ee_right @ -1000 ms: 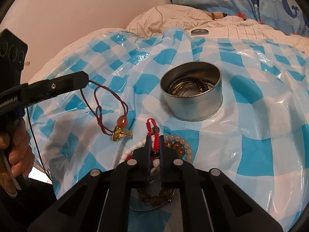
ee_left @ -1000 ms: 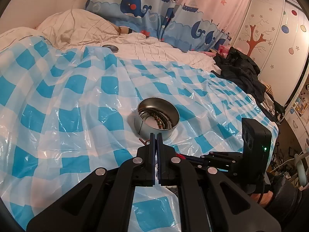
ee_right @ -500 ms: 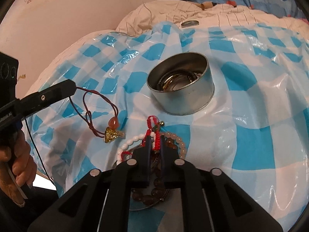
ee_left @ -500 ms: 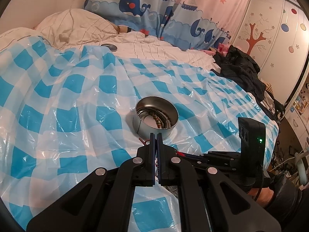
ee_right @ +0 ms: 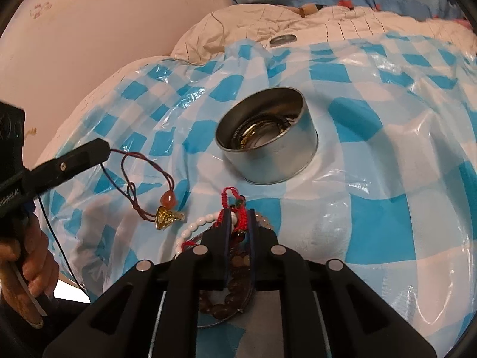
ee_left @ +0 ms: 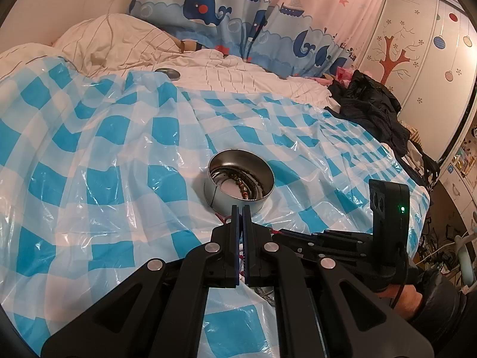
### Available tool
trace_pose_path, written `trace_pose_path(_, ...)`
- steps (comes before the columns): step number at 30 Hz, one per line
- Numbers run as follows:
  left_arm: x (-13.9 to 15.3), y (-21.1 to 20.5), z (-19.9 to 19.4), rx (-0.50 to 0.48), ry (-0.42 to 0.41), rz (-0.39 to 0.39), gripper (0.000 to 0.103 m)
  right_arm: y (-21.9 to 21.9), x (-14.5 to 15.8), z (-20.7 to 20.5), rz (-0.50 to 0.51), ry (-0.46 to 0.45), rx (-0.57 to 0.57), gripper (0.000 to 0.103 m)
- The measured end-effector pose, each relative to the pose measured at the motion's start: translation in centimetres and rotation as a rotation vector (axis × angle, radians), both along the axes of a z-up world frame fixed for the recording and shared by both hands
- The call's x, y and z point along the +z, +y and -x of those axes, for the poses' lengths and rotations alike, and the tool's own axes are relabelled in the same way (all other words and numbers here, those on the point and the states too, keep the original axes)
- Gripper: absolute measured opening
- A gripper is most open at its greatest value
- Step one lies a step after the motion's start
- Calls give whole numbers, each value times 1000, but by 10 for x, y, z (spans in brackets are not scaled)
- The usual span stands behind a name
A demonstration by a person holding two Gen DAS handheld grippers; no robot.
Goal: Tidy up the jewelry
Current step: 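Grasp a red cord with beads using the right tool while the left tool holds its string, then drop the left tool's string into the tin while the right tool lowers its red cord in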
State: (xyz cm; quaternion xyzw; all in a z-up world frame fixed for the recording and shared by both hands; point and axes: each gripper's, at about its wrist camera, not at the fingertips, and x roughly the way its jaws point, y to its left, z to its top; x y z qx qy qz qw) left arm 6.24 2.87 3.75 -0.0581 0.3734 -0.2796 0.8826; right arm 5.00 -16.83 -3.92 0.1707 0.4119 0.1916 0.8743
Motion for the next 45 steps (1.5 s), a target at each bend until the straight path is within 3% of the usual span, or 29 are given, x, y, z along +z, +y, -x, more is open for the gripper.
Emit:
trace_pose_path(20, 7, -9, -2, -7, -9, 19, 1, -14, 33, 14, -74, -139, -39, 9)
trace_pose_path(32, 34, -46, -33, -19, -68, 102, 1, -43, 38, 13, -142, -134, -108, 9)
trace_pose_path(36, 32, -66, -53, 16, -99, 97, 1, -51, 38, 12, -162, -128, -126, 9)
trace_pose_path(38, 19, -72, -69, 59, -65, 100, 3, -55, 39, 11, -171, -127, -133, 9)
trace_pose_path(42, -17, -69, -96, 173, 100, 63, 4, -60, 41, 9, -177, -128, -147, 9)
trace_pose_path(44, -16, -60, -95, 194, 104, 84, 8, -58, 44, 6, -173, -132, -147, 9)
trace_pose_path(45, -13, -56, -92, 208, 86, 76, 16, -55, 47, 1, -170, -135, -141, 9)
